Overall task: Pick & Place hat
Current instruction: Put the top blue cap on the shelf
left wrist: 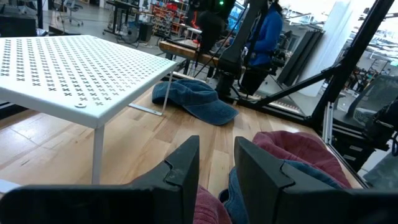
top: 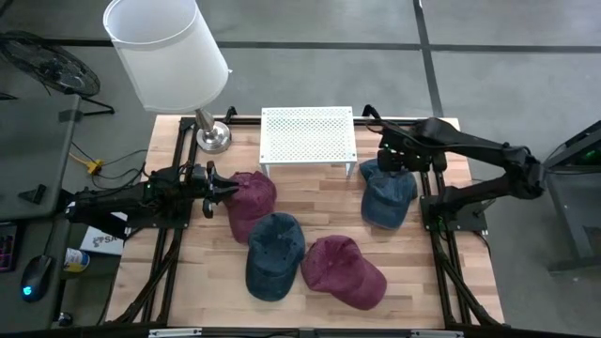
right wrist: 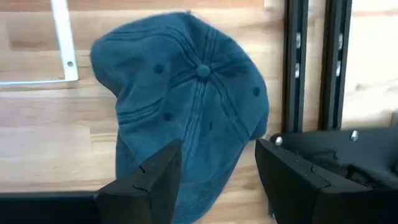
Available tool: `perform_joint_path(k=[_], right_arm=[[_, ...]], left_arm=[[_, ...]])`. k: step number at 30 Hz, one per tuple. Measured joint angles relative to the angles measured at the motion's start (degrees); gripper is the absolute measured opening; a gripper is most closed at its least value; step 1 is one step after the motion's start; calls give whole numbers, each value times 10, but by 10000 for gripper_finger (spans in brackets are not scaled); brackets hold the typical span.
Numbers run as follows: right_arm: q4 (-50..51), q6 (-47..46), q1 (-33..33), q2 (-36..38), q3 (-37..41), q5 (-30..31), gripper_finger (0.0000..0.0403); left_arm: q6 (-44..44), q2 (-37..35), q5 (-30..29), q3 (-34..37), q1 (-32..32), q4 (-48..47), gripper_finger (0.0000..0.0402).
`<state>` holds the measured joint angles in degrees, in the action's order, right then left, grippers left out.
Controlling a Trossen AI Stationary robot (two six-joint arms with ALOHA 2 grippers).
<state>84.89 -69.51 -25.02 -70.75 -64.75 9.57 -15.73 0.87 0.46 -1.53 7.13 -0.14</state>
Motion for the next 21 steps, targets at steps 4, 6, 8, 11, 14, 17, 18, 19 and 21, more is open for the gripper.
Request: perform_joint_path(k=[4, 6, 8, 11, 14, 17, 18, 19, 21], right_arm=[[9, -5, -14, -20, 0, 14, 198], [4, -4, -24, -27, 5, 23, 198], [-16, 14, -35, -31, 24, 19, 197], [-77, 51, -48, -31, 75, -11, 197], [-132, 109, -65, -30, 120, -19, 197], [-176, 218, -88, -30, 149, -42, 197], [-191, 252, -94, -30, 157, -49, 197], [-206, 286, -99, -30, 164, -54, 197], [-237, 344, -107, -30, 176, -56, 197]], left_arm=[[0, 0, 0, 0, 0, 0, 101], [0, 0, 0, 0, 0, 0, 101], [0, 0, 0, 0, 0, 0, 101], [0, 0, 0, 0, 0, 0, 101], [0, 0, 0, 0, 0, 0, 101], [0, 0, 0, 0, 0, 0, 101], [0, 0, 0, 0, 0, 0, 101], [0, 0, 0, 0, 0, 0, 101], [0, 0, 0, 0, 0, 0, 101]])
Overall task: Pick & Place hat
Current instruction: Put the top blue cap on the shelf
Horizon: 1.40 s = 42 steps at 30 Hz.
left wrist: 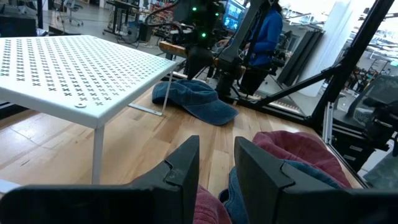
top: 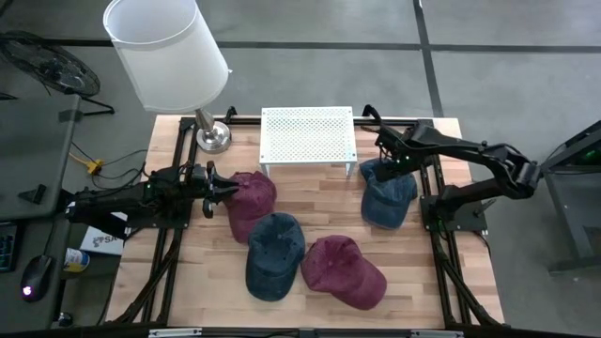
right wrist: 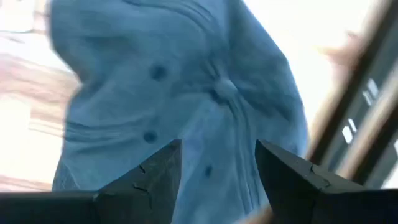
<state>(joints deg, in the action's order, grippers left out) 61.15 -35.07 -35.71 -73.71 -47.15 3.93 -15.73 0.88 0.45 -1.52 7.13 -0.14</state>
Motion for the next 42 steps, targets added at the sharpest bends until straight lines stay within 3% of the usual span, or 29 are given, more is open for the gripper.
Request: perform_joint_path(k=[4, 12, 27, 35, 42], right_arm=[[-19, 84, -15, -21, 16, -3, 197], [-41, 162, -34, -83, 23, 12, 197], [-82, 183, -51, -152, 23, 21, 197], [-136, 181, -56, -185, 45, -18, 196], [-145, 162, -56, -189, 53, -15, 186]], left_arm=[[0, 0, 0, 0, 0, 0, 101], [0, 0, 0, 0, 0, 0, 101], [0, 0, 0, 0, 0, 0, 101], [0, 0, 0, 0, 0, 0, 101], [0, 0, 0, 0, 0, 0, 101]])
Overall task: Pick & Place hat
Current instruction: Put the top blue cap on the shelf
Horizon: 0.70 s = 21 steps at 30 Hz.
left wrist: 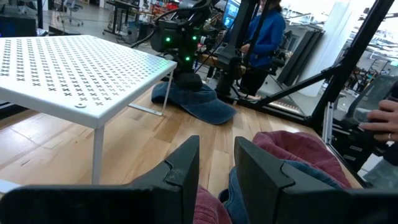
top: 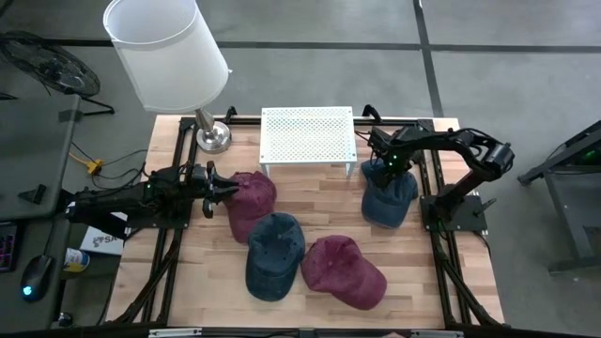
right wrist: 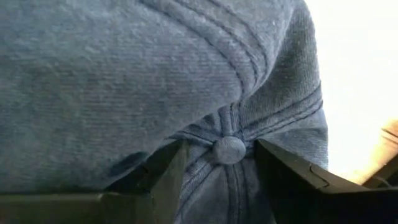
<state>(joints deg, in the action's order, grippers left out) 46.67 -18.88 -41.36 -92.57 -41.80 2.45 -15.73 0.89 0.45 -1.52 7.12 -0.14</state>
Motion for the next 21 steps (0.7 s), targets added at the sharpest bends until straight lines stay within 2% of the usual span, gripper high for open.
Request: perform_joint_path(k=[14, 21], right_arm=[[3, -17, -3, -1, 1, 17, 74], [6, -17, -3, 10, 1, 19, 43]], left_arm=[[0, 0, 0, 0, 0, 0, 101], [0, 0, 0, 0, 0, 0, 101]])
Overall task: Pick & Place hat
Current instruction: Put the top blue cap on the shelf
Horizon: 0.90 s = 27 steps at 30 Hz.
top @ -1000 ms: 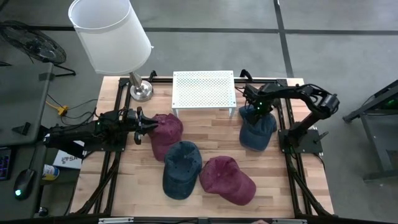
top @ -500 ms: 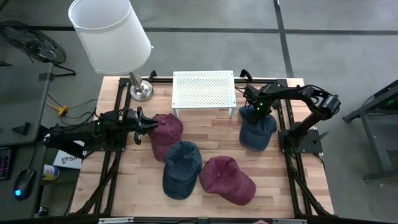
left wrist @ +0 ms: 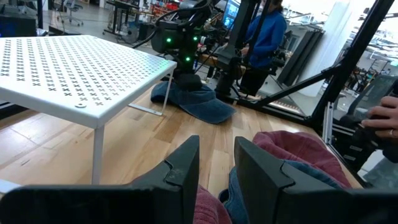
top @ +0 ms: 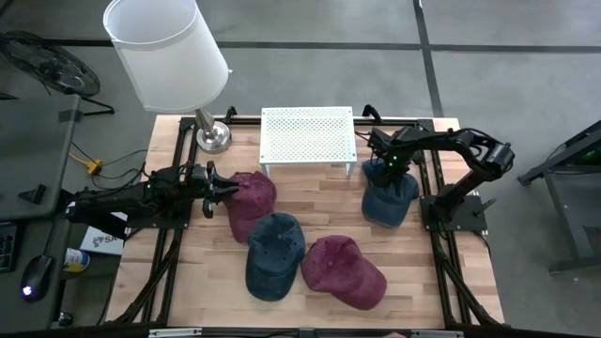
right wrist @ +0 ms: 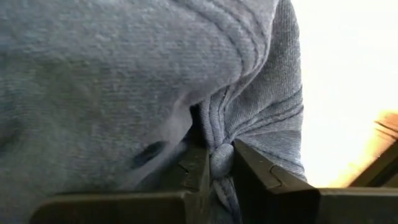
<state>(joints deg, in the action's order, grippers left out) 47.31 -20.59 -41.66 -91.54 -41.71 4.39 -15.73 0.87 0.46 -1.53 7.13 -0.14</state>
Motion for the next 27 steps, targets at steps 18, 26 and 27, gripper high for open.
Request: perform_joint_path(k=[18, 26, 27], right_arm=[[61, -2, 5, 87, 4, -44, 41], [108, 8, 13, 151, 3, -72, 41], [113, 13, 15, 161, 3, -75, 41]], left_arm=[[0, 0, 0, 0, 0, 0, 101], [0, 0, 0, 0, 0, 0, 101], [0, 0, 0, 0, 0, 0, 101]])
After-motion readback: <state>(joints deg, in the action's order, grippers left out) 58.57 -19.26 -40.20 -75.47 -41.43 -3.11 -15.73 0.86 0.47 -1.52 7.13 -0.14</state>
